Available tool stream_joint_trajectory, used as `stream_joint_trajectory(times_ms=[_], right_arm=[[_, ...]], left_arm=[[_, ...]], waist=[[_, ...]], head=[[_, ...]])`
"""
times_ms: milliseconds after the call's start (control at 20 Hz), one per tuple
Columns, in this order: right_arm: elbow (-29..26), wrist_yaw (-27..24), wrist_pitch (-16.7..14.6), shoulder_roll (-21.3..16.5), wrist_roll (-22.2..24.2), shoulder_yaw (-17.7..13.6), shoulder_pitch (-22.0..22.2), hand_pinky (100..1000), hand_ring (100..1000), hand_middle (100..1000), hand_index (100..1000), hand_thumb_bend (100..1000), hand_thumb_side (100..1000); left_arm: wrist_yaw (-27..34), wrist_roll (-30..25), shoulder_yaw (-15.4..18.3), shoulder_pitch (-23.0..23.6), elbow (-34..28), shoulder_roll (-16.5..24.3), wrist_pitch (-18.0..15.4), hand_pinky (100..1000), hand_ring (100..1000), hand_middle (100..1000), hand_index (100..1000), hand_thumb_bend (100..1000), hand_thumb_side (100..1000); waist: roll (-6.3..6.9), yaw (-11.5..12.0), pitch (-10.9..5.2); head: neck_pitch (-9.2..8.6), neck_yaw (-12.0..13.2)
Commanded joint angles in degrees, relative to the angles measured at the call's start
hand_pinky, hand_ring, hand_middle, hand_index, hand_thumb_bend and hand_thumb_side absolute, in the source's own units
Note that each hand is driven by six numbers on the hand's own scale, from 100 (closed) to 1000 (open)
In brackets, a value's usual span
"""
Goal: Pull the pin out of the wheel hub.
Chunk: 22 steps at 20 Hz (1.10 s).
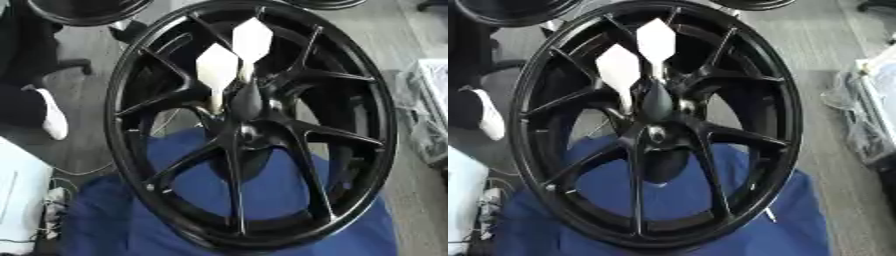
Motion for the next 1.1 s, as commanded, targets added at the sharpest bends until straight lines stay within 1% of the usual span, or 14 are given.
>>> stream_joint_trajectory(times_ms=[50, 200, 300, 400, 500, 600, 950, 1000, 1050, 1100], right_arm=[[0.8, 2.5, 2.5, 0.3, -2.7, -5.0, 2.4, 831, 783, 784, 941, 100, 100], [-0.8, 2.1, 4.9, 1.7, -5.2, -8.4, 6.4, 848, 797, 805, 954, 100, 122], [-2.5, 1.6, 6.0, 2.3, -6.7, -9.4, 8.9, 851, 797, 804, 958, 100, 130], [-4.4, 0.5, 6.3, 2.9, -8.3, -9.9, 11.4, 851, 795, 804, 960, 100, 125], [-6.3, -0.6, 6.4, 3.3, -9.8, -10.0, 13.3, 852, 796, 811, 966, 100, 114], [-7.4, -1.5, 6.4, 3.6, -11.5, -9.7, 13.9, 853, 796, 811, 967, 100, 108], [-7.8, -3.7, 6.7, 4.0, -17.6, -8.0, 14.7, 852, 790, 806, 978, 100, 100], [-7.8, -4.3, 6.6, 4.0, -18.5, -7.8, 14.7, 850, 789, 806, 990, 100, 253], [-7.9, -4.6, 6.3, 4.0, -19.3, -7.8, 14.7, 859, 798, 819, 1000, 100, 1000], [-7.9, -4.9, 5.9, 4.2, -20.0, -7.5, 14.8, 871, 802, 827, 1000, 100, 1000]], left_arm=[[-0.1, -0.2, 0.3, -0.5, -1.0, 1.0, 0.0, 738, 915, 798, 754, 664, 447], [0.1, -0.5, 0.0, -0.9, -1.0, 1.1, 0.1, 739, 916, 798, 754, 664, 447], [0.2, -0.8, -0.2, -1.0, -1.0, 1.0, 0.2, 739, 916, 799, 754, 664, 447], [0.3, -0.9, -0.3, -1.0, -1.0, 1.0, 0.3, 739, 916, 799, 754, 665, 447], [0.4, -1.0, -0.4, -1.0, -1.0, 1.0, 0.3, 740, 916, 798, 754, 664, 448], [0.4, -1.1, -0.5, -1.1, -1.0, 1.0, 0.4, 740, 916, 798, 754, 664, 448], [0.5, -1.3, -0.5, -1.2, -1.0, 1.0, 0.4, 741, 916, 798, 754, 662, 449], [0.5, -1.3, -0.5, -1.2, -1.0, 1.0, 0.4, 741, 916, 798, 754, 662, 449], [0.5, -1.3, -0.5, -1.2, -1.0, 0.9, 0.4, 741, 916, 798, 755, 662, 449], [0.5, -1.4, -0.5, -1.2, -1.0, 0.9, 0.4, 741, 916, 798, 755, 661, 449]], waist=[[0.03, 0.7, -0.93], [0.07, 1.5, -1.08], [0.09, 1.9, -1.27], [0.08, 2.3, -1.46], [0.08, 2.6, -1.6], [0.08, 2.7, -1.68], [-0.02, 2.7, -1.66], [-0.04, 2.7, -1.66], [-0.04, 2.7, -1.65], [-0.04, 2.7, -1.62]], head=[[-0.77, -0.7], [-0.69, -1.4], [-0.52, -1.7], [-0.38, -2.0], [-0.28, -2.3], [-0.19, -2.5], [-0.31, -2.7], [-0.32, -2.7], [-0.35, -2.7], [-0.44, -2.8]])
